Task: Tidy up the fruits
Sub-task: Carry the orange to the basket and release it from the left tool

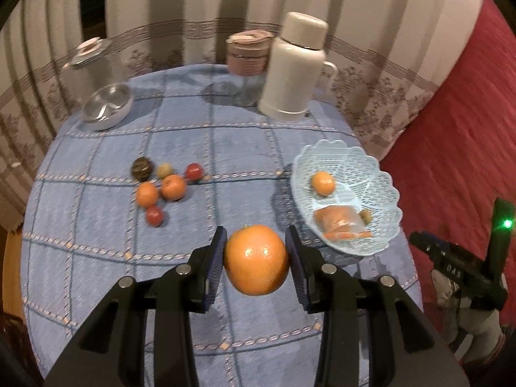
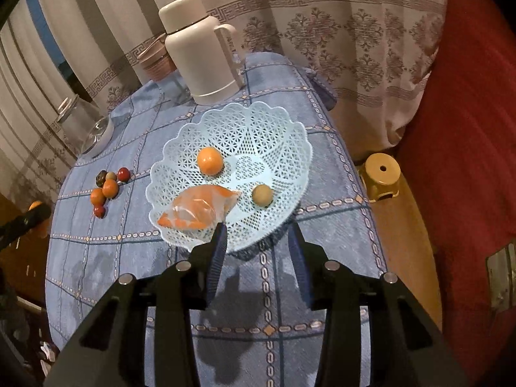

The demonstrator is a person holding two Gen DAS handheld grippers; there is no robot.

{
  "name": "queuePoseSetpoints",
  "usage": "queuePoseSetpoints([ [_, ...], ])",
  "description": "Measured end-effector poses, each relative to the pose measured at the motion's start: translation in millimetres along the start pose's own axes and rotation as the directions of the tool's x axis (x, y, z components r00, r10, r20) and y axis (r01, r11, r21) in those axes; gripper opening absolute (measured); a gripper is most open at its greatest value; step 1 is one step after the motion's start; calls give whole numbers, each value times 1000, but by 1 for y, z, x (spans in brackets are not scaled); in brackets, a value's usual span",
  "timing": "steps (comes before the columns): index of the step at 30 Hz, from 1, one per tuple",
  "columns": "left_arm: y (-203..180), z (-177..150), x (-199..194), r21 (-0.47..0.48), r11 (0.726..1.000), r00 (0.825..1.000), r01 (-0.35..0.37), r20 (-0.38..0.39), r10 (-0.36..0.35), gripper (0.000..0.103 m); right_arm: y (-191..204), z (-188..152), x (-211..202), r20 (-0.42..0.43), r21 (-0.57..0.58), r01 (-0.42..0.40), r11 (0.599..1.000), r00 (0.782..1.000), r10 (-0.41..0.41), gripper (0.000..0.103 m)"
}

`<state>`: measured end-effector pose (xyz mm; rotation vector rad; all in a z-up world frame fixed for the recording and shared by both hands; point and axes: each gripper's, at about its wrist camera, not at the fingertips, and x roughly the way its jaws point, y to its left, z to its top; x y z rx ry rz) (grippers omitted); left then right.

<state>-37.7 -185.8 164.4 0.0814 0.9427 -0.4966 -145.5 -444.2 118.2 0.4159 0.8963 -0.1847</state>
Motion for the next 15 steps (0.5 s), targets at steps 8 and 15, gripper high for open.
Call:
queuePoseSetpoints([
  [8,-46,17,29,96,994,999,50,-21,-48,38,-24,-11,-17,13,62,15,998,1000,-16,41],
  [15,-70,25,61,160,985,997,67,-47,-60,38,-39,-15,-23,18,104,25,994,999,-27,41],
])
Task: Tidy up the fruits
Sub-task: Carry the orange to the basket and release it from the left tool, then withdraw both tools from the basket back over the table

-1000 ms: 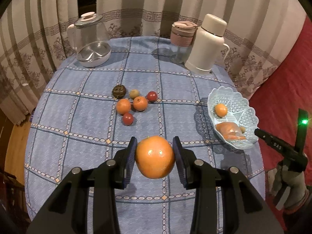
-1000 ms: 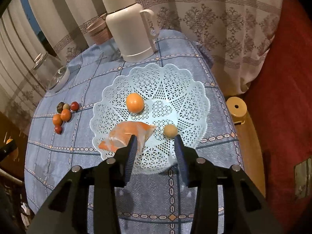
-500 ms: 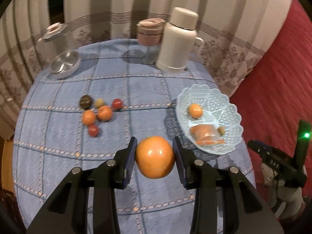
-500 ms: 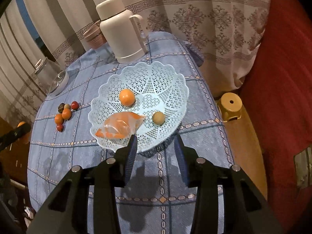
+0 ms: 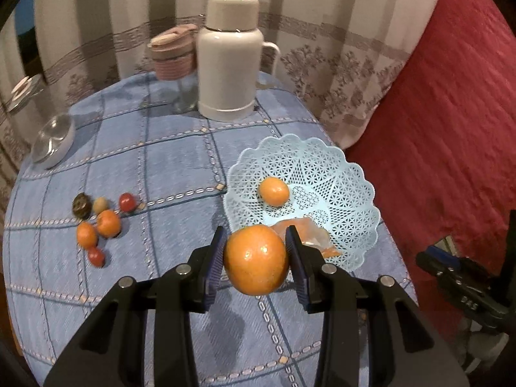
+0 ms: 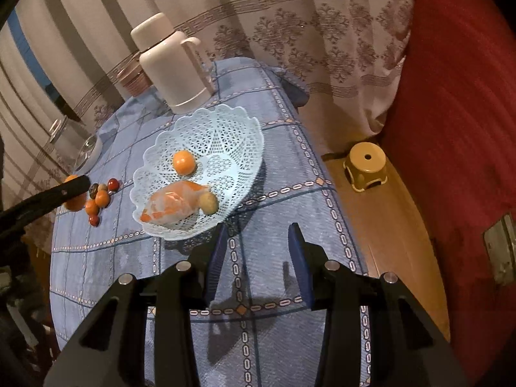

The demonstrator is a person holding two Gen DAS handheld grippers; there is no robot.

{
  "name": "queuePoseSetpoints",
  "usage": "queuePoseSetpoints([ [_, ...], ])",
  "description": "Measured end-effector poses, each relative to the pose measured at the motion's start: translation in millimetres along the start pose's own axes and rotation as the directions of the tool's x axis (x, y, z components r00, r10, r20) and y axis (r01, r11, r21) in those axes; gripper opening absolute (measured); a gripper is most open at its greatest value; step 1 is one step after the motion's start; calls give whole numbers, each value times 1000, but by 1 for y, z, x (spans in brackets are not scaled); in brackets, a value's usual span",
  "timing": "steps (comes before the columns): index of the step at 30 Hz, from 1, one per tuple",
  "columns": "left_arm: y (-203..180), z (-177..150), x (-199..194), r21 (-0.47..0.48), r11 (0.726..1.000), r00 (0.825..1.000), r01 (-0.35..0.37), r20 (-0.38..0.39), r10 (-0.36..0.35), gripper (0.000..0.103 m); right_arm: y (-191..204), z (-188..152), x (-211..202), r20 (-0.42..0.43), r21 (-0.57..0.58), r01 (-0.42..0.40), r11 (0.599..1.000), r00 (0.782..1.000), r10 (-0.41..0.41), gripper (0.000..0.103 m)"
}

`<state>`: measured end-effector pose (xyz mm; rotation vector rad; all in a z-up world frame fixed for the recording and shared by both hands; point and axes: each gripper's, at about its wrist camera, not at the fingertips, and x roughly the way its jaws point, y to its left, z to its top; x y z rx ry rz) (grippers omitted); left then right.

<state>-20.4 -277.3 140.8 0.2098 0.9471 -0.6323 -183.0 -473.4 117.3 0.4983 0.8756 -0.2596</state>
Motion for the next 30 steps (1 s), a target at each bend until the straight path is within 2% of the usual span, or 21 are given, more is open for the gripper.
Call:
queuePoseSetpoints([
  [11,-14,18,43,56,998,999,-12,-40,14,40,-11,-3,1,-12,30,11,999,1000,-10,41],
  [14,-9,24,47,27,999,999,-28,-42,29,80,-13,-3,2,-16,38,14,999,1000,-14,41],
  [25,29,28,18,-52,996,997,-74,4,75,80,15,9,11,-6,-3,-26,1000,1000,26,41],
  [30,50,23,2,-91,991,995,-94,15,96,85,39,17,13,25,-42,-53,998,998,54,41],
])
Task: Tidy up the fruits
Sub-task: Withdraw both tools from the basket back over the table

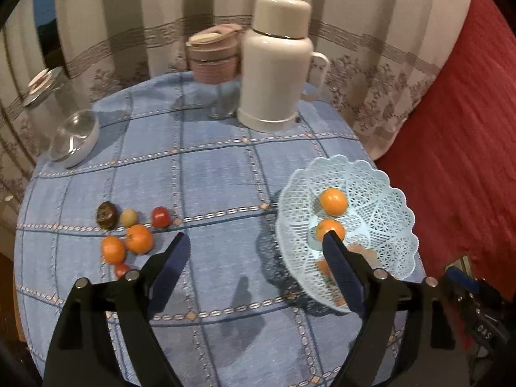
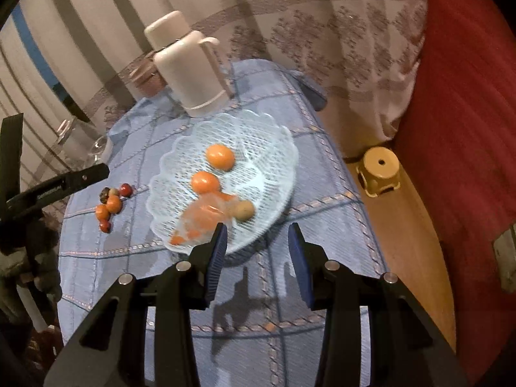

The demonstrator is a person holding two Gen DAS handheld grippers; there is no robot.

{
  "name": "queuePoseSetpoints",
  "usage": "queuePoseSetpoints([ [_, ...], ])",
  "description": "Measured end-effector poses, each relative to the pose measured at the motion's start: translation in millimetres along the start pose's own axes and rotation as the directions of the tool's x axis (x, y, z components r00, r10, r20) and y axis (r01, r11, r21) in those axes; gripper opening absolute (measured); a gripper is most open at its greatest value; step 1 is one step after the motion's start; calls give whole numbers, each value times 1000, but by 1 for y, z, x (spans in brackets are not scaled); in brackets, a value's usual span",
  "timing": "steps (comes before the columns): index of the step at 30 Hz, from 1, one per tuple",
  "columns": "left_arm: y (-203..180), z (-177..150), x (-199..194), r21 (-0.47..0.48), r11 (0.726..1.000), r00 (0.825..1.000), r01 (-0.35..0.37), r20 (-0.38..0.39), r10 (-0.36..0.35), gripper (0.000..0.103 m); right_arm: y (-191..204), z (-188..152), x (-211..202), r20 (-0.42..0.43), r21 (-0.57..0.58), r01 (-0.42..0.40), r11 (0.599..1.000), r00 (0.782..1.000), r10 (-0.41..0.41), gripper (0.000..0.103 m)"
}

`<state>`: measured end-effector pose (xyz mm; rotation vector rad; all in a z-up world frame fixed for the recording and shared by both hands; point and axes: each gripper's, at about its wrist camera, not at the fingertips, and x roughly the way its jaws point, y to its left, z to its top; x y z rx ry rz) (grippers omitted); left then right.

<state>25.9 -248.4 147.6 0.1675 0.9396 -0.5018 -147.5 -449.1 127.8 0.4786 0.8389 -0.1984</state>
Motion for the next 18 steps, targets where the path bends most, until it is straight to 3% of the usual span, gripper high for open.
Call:
queuePoseSetpoints([
  [1,4,-1,-2,-8,1000,1000,-1,2,1,85,4,1,1,9,-1,-9,1000,1000,9,41],
  [6,29,-6,-20,-47,999,1000,-21,19,21,91,23,8,2,50,-25,-24,999,998,25,66],
  [16,97,-19,-47,-149,984,995,-96,23,101,91,72,11,19,1,-101,-60,993,998,61,68],
  [18,111,-24,-52,-156,981,993,-113,19,117,91,80,9,22,-2,-108,-55,993,999,55,76],
])
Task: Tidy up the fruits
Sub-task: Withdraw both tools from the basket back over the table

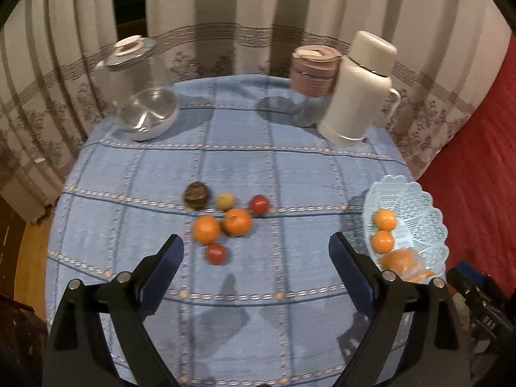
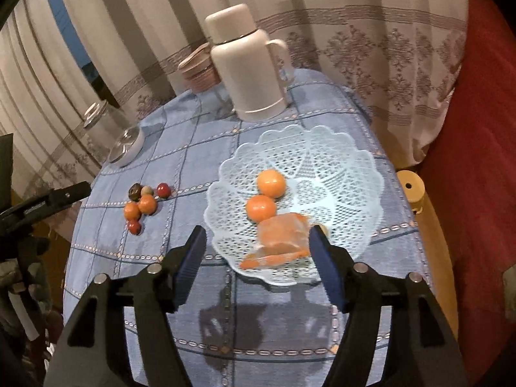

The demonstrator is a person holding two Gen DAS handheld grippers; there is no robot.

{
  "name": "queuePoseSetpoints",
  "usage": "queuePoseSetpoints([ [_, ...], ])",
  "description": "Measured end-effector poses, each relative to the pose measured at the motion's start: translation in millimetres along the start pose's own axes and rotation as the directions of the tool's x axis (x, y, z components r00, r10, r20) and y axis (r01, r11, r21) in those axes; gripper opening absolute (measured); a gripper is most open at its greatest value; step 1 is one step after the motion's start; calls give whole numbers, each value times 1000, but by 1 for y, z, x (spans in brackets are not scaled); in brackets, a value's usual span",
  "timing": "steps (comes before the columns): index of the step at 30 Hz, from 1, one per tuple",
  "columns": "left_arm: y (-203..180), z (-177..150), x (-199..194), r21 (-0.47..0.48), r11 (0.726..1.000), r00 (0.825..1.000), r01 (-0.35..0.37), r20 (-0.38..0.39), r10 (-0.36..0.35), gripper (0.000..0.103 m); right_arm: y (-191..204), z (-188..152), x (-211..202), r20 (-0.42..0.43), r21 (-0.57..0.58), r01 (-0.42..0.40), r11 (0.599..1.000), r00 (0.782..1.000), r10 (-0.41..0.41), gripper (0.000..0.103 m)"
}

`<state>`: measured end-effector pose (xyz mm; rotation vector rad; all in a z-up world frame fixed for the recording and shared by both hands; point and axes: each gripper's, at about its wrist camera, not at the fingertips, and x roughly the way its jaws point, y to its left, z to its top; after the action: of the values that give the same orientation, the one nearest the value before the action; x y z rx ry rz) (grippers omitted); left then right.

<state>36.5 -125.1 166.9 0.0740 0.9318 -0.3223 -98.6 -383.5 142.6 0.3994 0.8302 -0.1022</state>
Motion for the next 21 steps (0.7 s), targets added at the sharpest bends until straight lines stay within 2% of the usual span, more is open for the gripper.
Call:
queuePoseSetpoints([
  [10,63,-13,-11,-63,996,998,-62,-4,62,91,48,5,19,-6,-61,-28,998,1000,28,80],
  [21,118,-28,-17,-108,990,996,-91,-28,88,91,116,6,56,-94,-101,-119,988,990,109,80],
])
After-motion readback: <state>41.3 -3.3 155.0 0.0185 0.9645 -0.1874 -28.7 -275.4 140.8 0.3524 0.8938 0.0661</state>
